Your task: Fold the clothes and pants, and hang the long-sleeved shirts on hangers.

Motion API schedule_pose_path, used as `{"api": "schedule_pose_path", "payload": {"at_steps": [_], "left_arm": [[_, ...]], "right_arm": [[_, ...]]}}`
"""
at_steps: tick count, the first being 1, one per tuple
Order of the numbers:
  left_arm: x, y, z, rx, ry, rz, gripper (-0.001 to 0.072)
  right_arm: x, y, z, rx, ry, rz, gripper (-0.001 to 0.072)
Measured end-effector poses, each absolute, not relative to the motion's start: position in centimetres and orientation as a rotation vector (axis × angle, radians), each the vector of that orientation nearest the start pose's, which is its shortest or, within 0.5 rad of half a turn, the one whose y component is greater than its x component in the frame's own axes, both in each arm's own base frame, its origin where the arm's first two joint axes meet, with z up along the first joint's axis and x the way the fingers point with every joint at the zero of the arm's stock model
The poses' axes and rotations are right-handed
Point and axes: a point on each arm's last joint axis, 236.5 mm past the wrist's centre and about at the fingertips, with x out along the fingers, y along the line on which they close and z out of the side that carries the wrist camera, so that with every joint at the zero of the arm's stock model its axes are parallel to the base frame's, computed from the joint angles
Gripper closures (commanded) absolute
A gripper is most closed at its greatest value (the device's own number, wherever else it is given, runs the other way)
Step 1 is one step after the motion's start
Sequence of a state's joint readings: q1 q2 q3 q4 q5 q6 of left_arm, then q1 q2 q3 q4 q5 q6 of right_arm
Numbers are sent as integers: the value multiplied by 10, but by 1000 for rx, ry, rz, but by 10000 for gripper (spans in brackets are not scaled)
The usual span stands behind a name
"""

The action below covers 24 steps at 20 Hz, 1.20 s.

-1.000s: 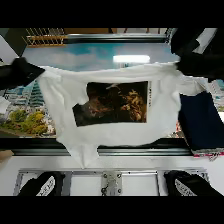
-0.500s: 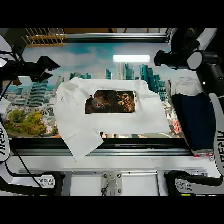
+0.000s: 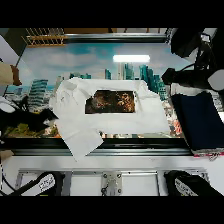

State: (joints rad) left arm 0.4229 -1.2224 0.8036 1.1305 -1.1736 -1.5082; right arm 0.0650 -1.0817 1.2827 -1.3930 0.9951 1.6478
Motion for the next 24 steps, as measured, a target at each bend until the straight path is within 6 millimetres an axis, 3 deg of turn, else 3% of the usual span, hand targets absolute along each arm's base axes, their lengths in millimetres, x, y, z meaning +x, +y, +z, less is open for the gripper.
{"api": "schedule_pose_path", "payload": {"at_steps": [2, 4, 9, 12, 13, 15, 17, 20, 22, 24], "left_arm": [[263, 22, -89, -746, 1465, 130, 25], [248, 14, -105, -773, 1475, 139, 26], [254, -22, -119, -881, 1457, 55, 39], [264, -38, -125, -853, 1450, 17, 595], [267, -40, -125, -827, 1445, 5, 701], [280, -46, -115, -802, 1403, -21, 701], [287, -48, -102, -781, 1364, -43, 701], [288, -48, -83, -732, 1324, -74, 701], [286, -48, -73, -704, 1313, -90, 701], [285, -48, -65, -684, 1297, -100, 701]], "right_arm": [[401, 64, 155, 202, 818, 141, 119], [391, 66, 151, 210, 828, 148, 120], [382, 73, 148, 238, 838, 168, 119], [379, 74, 146, 246, 847, 171, 118], [377, 73, 143, 251, 859, 169, 118], [371, 65, 131, 262, 902, 147, 117], [356, 46, 103, 291, 992, 94, 115], [316, 4, 41, 406, 1177, -56, 115], [283, -21, -4, 549, 1285, -185, 115], [256, -33, -42, 722, 1345, -288, 116]]}}
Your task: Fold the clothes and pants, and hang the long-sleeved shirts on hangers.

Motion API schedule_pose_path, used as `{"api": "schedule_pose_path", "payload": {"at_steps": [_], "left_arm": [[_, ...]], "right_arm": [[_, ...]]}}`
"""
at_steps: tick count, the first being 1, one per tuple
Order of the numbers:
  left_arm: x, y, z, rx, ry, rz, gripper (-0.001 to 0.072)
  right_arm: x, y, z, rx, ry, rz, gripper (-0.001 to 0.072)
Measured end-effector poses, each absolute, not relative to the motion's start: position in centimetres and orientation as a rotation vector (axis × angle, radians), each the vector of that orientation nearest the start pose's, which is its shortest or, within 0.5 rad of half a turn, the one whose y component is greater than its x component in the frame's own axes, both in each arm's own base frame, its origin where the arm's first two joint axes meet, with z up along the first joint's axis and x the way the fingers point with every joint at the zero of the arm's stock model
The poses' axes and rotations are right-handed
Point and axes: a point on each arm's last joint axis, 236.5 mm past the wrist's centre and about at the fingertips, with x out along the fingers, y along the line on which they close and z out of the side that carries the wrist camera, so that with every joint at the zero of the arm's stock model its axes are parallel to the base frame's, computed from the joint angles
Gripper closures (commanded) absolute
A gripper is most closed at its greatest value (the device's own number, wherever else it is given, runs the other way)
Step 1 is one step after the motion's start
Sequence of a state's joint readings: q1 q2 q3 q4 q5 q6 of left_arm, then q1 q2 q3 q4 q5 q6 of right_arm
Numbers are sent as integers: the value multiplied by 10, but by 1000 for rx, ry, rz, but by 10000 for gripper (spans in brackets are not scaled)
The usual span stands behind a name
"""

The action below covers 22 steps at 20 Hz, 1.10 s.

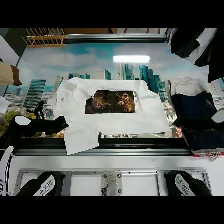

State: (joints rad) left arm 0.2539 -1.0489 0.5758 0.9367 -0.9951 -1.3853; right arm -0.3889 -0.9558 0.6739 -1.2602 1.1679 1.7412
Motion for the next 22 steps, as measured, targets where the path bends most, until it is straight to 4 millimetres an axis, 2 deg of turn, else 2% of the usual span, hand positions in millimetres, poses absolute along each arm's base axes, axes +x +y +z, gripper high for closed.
{"api": "schedule_pose_path", "payload": {"at_steps": [2, 4, 8, 13, 14, 15, 16, 18, 20, 22], "left_arm": [[284, -47, -60, -672, 1285, -106, 701], [284, -47, -58, -665, 1280, -108, 701], [283, -47, -56, -661, 1276, -111, 701], [284, -47, -56, -658, 1273, -110, 701], [284, -47, -56, -658, 1271, -109, 701], [285, -46, -55, -657, 1267, -107, 701], [285, -46, -55, -657, 1266, -106, 701], [287, -45, -55, -657, 1260, -103, 701], [288, -44, -54, -654, 1252, -100, 701], [298, -39, -44, -650, 1221, -98, 701]], "right_arm": [[241, -35, -72, 870, 1349, -357, 116], [241, -32, -89, 955, 1321, -380, 117], [263, -16, -105, 1009, 1249, -336, 117], [294, 14, -114, 974, 1202, -263, 127], [299, 19, -116, 952, 1197, -247, 181], [304, 24, -117, 933, 1190, -235, 401], [306, 28, -118, 909, 1193, -225, 576], [310, 32, -119, 858, 1194, -203, 701], [317, 29, -114, 787, 1185, -181, 701], [331, 23, -96, 691, 1161, -145, 701]]}}
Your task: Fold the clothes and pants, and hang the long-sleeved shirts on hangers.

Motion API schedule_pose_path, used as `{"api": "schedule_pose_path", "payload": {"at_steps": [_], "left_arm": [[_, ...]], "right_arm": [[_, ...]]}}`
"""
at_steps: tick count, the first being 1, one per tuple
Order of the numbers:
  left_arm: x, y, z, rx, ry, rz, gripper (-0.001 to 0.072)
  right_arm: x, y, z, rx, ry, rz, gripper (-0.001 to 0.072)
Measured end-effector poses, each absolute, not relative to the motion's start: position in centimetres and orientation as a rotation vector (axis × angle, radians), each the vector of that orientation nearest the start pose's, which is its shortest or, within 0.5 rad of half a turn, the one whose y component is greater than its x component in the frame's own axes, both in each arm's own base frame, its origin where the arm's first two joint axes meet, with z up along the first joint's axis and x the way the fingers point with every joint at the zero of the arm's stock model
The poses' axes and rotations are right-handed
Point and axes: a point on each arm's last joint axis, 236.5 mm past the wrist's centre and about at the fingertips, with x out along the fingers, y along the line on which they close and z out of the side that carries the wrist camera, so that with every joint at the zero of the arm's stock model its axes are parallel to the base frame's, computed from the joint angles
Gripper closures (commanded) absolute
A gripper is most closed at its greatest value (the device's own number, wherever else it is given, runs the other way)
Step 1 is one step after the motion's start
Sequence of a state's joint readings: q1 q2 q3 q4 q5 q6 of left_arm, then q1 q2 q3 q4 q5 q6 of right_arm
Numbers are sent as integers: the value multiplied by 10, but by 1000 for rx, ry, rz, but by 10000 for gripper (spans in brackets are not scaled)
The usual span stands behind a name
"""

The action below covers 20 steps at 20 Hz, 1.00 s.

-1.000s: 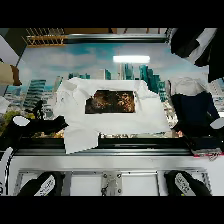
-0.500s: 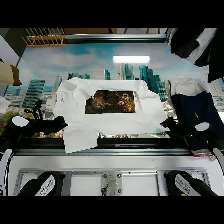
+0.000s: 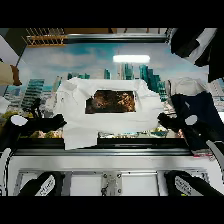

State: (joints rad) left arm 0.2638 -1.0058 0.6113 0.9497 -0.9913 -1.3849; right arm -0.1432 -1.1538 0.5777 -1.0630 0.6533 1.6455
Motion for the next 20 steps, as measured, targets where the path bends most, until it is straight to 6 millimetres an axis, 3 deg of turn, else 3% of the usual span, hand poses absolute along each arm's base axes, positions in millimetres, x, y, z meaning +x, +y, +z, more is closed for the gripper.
{"api": "schedule_pose_path", "payload": {"at_steps": [1, 3, 5, 7, 9, 11, 12, 15, 18, 20], "left_arm": [[308, -33, -30, -643, 1185, -98, 701], [332, -20, 15, -615, 1080, -108, 701], [354, -8, 91, -553, 917, -133, 701], [360, -4, 188, -462, 715, -161, 701], [343, -9, 283, -363, 508, -179, 701], [308, -20, 363, -271, 317, -186, 701], [288, -26, 394, -232, 237, -188, 701], [223, -50, 461, -156, 43, -196, 701], [178, -66, 494, -127, -71, -200, 701], [166, -71, 504, -128, -102, -205, 701]], "right_arm": [[341, 18, -80, 633, 1139, -124, 701], [369, 5, -24, 500, 1044, -85, 701], [396, -8, 59, 391, 891, -60, 701], [410, -16, 160, 303, 692, -41, 701], [401, -19, 256, 244, 496, -31, 701], [375, -20, 331, 201, 335, -29, 701], [357, -18, 361, 187, 264, -27, 701], [305, -12, 418, 157, 124, -20, 701], [268, -7, 438, 143, 70, -15, 701], [255, -5, 441, 139, 67, -13, 701]]}}
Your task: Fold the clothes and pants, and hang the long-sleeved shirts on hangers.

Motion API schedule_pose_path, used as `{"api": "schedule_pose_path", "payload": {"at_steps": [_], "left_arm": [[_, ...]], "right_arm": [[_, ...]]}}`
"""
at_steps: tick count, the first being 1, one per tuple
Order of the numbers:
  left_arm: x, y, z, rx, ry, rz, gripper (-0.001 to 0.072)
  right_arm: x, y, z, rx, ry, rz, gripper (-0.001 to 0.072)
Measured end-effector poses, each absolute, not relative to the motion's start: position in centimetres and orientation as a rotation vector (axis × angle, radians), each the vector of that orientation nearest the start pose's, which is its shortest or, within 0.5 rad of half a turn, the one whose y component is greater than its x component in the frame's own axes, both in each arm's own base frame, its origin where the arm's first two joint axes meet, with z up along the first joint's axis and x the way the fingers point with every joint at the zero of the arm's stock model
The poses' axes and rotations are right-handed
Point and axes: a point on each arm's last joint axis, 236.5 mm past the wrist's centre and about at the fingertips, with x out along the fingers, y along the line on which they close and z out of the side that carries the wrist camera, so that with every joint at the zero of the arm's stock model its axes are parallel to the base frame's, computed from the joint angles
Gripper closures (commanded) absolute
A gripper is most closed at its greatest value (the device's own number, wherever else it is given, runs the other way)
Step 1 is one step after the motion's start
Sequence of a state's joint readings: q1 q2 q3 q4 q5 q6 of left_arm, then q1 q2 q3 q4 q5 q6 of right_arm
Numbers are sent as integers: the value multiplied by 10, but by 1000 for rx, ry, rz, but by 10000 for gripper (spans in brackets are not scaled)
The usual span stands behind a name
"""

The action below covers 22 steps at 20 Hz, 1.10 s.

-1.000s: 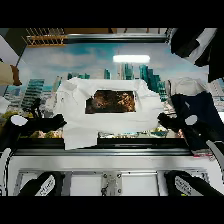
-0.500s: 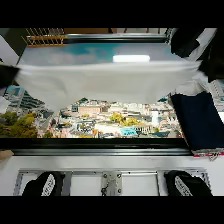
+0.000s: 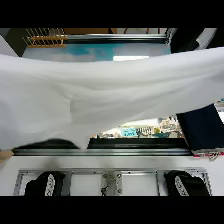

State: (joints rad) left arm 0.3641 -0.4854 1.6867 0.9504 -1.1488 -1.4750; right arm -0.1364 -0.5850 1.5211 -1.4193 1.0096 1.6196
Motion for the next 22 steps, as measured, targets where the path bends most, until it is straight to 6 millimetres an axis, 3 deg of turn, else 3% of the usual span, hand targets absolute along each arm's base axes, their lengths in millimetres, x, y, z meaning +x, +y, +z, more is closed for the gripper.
{"api": "schedule_pose_path", "payload": {"at_steps": [2, 5, 8, 11, 15, 18, 22], "left_arm": [[175, -69, 498, -143, -61, -210, 701], [225, -53, 458, -216, 110, -208, 701], [299, -28, 382, -332, 356, -199, 701], [370, -13, 290, -424, 586, -206, 701], [451, -16, 174, -478, 789, -223, 701], [496, -19, 107, -503, 882, -219, 701], [537, -17, 56, -520, 939, -212, 701]], "right_arm": [[254, -4, 434, 139, 100, -11, 701], [277, -1, 403, 159, 224, 5, 701], [326, 6, 348, 199, 427, 42, 701], [386, 15, 267, 209, 669, 79, 701], [457, 34, 153, 204, 915, 120, 701], [503, 42, 89, 225, 993, 116, 701], [545, 44, 49, 270, 1001, 89, 701]]}}
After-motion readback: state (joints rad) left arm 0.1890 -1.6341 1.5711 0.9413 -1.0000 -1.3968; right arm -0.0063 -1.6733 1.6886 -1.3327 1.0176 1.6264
